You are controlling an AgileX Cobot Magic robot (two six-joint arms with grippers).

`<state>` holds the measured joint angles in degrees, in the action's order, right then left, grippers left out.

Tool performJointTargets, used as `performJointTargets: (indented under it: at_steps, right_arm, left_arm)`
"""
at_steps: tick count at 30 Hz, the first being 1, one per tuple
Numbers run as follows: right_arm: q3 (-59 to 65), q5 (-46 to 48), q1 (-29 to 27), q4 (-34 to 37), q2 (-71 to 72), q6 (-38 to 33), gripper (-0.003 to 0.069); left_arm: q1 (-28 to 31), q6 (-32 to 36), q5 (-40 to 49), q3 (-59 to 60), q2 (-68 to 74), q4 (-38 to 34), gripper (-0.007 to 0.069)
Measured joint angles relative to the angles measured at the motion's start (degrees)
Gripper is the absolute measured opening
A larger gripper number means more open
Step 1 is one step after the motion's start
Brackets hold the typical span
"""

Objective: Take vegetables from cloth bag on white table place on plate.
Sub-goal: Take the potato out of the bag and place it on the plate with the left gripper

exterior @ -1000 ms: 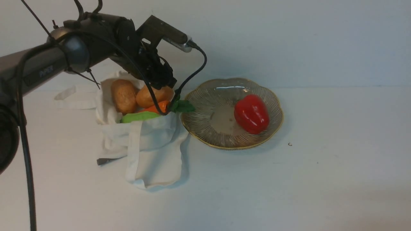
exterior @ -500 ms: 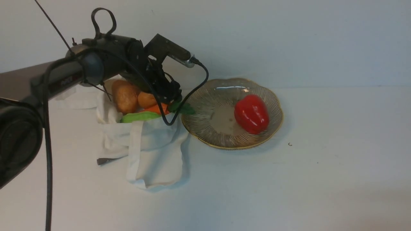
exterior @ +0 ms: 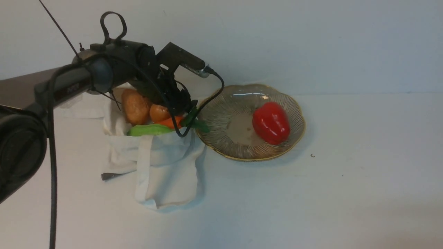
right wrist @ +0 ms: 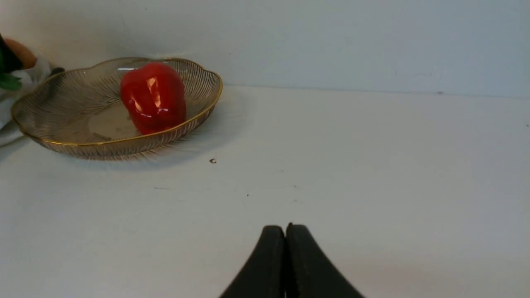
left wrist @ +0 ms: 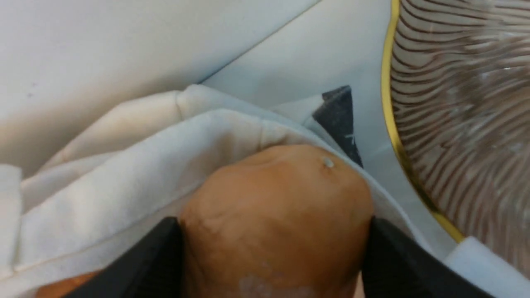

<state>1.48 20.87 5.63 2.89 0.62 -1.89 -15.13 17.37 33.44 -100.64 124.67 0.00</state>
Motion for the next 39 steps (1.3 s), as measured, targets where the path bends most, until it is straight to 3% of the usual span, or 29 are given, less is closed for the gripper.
performJointTargets:
  at_steps: [5, 10, 13, 24, 28, 32, 39]
  right_arm:
    - [0.00, 0.00, 0.00, 0.05, 0.00, 0.00, -0.0015]
    - [0.00, 0.00, 0.00, 0.05, 0.00, 0.00, -0.0015]
    - [0.00, 0.00, 0.00, 0.05, 0.00, 0.00, -0.0015]
    - [0.00, 0.00, 0.00, -0.01, 0.00, 0.00, -0.0015]
    - [0.00, 0.00, 0.00, -0.01, 0.00, 0.00, -0.0015]
    - [0.00, 0.00, 0.00, -0.01, 0.00, 0.00, -0.0015]
    - [0.00, 0.00, 0.00, -0.01, 0.00, 0.00, -0.0015]
  left_arm:
    - [-1.32, -2.84, 4.30, -0.56, -10.46, -3.94, 0.0491]
    - [-5.33, -4.33, 8.33, -1.10, -14.44, -20.64, 0.0489]
    - [-8.19, -4.27, 7.53, -1.10, -12.30, -25.50, 0.0489]
    - [-11.43, -9.39, -0.07, -1.05, -0.64, -29.39, 0.0489]
    - [-11.43, -9.80, -1.41, -1.05, 0.73, -29.90, 0.0538]
    - [-11.38, -9.92, -2.88, -1.05, 0.91, -30.50, 0.0658]
    - [-11.08, -8.60, -0.92, -1.05, -2.28, -29.95, 0.0679]
